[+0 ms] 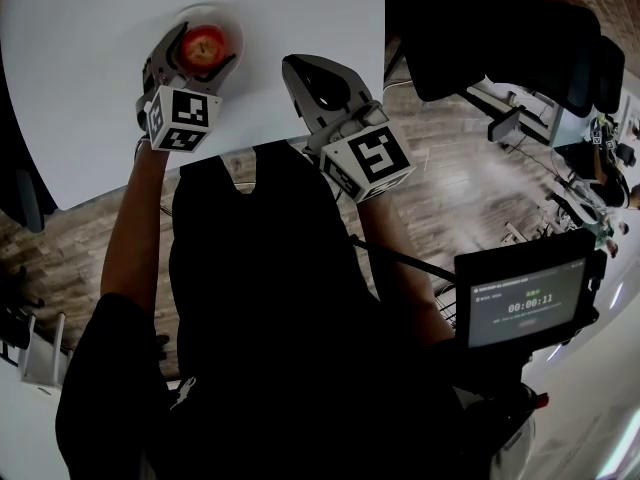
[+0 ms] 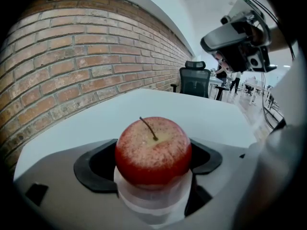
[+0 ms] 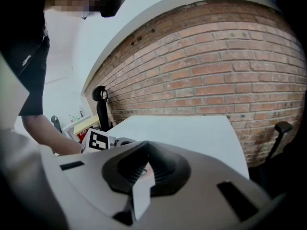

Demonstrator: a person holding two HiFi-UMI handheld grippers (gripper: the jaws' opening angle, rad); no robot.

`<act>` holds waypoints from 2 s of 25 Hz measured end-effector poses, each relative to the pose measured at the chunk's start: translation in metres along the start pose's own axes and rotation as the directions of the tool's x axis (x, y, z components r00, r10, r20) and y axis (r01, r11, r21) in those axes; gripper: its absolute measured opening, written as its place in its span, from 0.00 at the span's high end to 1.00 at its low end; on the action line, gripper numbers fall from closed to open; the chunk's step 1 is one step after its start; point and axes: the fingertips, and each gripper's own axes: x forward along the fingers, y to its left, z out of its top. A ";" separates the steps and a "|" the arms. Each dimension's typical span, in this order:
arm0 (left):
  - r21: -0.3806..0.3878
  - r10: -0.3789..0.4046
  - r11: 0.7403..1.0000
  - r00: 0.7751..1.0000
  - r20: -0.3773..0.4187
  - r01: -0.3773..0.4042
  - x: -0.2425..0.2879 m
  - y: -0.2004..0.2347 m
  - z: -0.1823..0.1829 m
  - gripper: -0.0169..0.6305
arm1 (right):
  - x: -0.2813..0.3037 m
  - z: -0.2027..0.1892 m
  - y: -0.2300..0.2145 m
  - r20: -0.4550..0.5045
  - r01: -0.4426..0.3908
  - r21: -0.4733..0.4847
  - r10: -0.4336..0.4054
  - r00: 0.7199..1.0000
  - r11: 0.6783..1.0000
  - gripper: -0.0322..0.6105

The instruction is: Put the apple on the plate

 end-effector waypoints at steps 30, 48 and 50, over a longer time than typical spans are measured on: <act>-0.085 0.015 0.996 0.996 0.088 -0.008 -0.046 -0.007 0.040 0.26 | -0.014 0.029 0.006 0.100 -0.033 -0.005 0.033 0.994 0.999 0.95; -0.149 0.072 0.988 0.985 0.156 -0.048 -0.098 0.005 0.070 0.58 | -0.016 0.057 0.027 0.173 -0.102 -0.076 0.114 0.978 0.992 0.95; -0.164 0.078 0.985 0.984 0.159 -0.052 -0.103 0.006 0.068 0.61 | -0.014 0.058 0.028 0.176 -0.106 -0.081 0.119 0.977 0.991 0.95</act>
